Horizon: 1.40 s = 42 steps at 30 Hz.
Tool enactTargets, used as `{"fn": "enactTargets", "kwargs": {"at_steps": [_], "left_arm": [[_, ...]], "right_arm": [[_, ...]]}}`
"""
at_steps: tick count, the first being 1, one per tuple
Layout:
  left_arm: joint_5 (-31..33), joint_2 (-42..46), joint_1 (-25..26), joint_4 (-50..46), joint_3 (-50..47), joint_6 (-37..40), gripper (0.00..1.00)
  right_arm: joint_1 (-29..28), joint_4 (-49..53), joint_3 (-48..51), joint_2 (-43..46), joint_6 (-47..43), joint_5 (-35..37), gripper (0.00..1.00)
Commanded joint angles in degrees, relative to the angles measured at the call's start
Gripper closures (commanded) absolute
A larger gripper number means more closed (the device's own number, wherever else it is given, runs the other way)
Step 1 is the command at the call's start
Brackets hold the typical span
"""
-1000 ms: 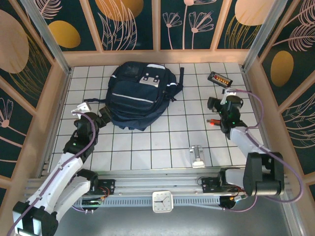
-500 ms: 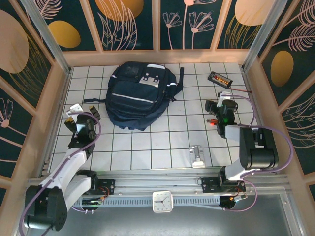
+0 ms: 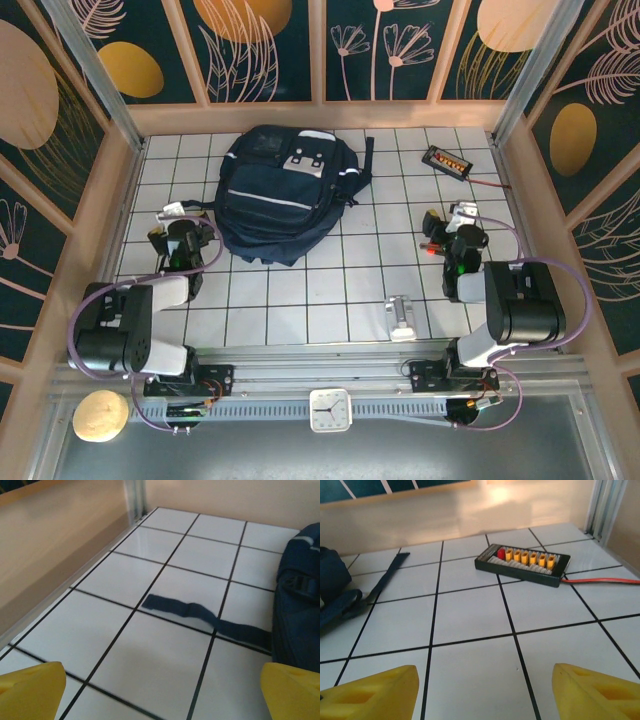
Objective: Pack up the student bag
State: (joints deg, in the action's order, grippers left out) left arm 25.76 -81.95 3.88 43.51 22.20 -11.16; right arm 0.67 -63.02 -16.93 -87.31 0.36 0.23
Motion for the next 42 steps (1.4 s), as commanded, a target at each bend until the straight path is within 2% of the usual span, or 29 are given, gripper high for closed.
{"fn": "enactTargets", "kwargs": {"at_steps": [1, 5, 10, 11, 14, 15, 16, 33, 42], "left_arm": [[-4.18, -0.83, -0.75, 11.79, -0.90, 4.08, 0.01], [-8.95, -1.51, -1.63, 18.34, -4.38, 5.08, 0.01], [-12.74, -5.10, -2.24, 30.23, -9.04, 5.94, 0.01], [-12.61, -5.06, -2.25, 30.06, -8.88, 5.88, 0.01], [-12.98, -5.07, -2.55, 29.37, -8.62, 5.58, 0.01], [-13.08, -5.15, -2.65, 29.57, -8.64, 5.54, 0.01], [-13.10, -5.08, -2.72, 29.05, -8.46, 5.58, 0.01], [-13.10, -4.97, -2.74, 29.88, -9.06, 5.87, 0.01], [-13.15, -4.95, -2.67, 29.88, -8.99, 5.84, 0.01]], "right_arm": [[0.34, -7.37, 2.21, -0.01, 0.67, 2.31, 0.29], [0.81, -11.11, 3.77, -1.63, 1.03, 1.16, 0.29], [1.96, -9.59, 3.35, -1.34, 1.57, -1.18, 0.25], [1.97, -9.49, 3.35, -1.37, 1.57, -1.28, 0.24], [2.05, -9.98, 3.36, -1.50, 1.60, -1.37, 0.17], [2.06, -10.23, 3.43, -1.59, 1.50, -1.24, 0.03], [1.97, -10.42, 3.44, -1.63, 1.49, -1.13, 0.01], [0.94, -13.26, 4.57, -2.11, 0.81, 0.47, 0.01], [1.16, -12.39, 4.10, -2.17, 0.54, -1.33, 0.01]]}}
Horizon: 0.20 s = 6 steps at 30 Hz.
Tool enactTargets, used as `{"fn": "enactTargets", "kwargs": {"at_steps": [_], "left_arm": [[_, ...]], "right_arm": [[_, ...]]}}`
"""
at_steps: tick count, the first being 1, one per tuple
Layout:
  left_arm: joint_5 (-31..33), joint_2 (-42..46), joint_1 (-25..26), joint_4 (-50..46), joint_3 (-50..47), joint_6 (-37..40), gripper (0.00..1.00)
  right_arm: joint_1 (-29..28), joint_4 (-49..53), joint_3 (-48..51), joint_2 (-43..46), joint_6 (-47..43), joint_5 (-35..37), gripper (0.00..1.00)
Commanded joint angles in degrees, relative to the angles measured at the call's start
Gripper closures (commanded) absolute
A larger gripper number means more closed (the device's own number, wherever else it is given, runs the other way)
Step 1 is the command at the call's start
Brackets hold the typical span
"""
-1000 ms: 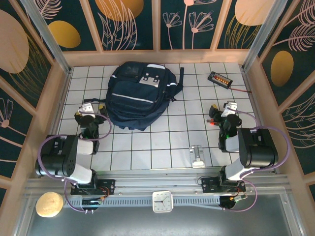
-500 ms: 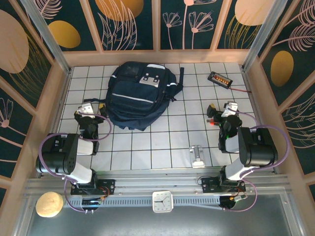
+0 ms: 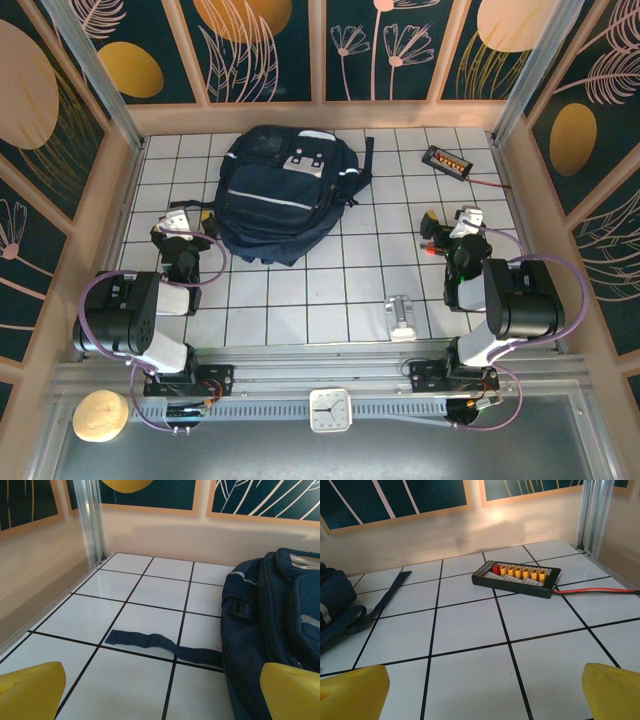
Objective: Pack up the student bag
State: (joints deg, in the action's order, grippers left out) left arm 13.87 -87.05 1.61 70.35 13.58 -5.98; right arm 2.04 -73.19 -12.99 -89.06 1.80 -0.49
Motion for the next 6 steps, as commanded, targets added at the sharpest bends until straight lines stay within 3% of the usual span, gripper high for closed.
{"fn": "enactTargets", "kwargs": {"at_steps": [1, 6], "left_arm": [[-1.21, 0.13, -0.40, 3.04, -0.36, 0.65, 0.01], [-1.21, 0.14, -0.44, 3.04, -0.37, 0.70, 0.01]], "right_arm": [[-0.07, -2.06, 0.00, -0.58, -0.84, -0.92, 0.01], [-0.05, -2.17, 0.20, -0.50, -0.92, -1.27, 0.01]]}}
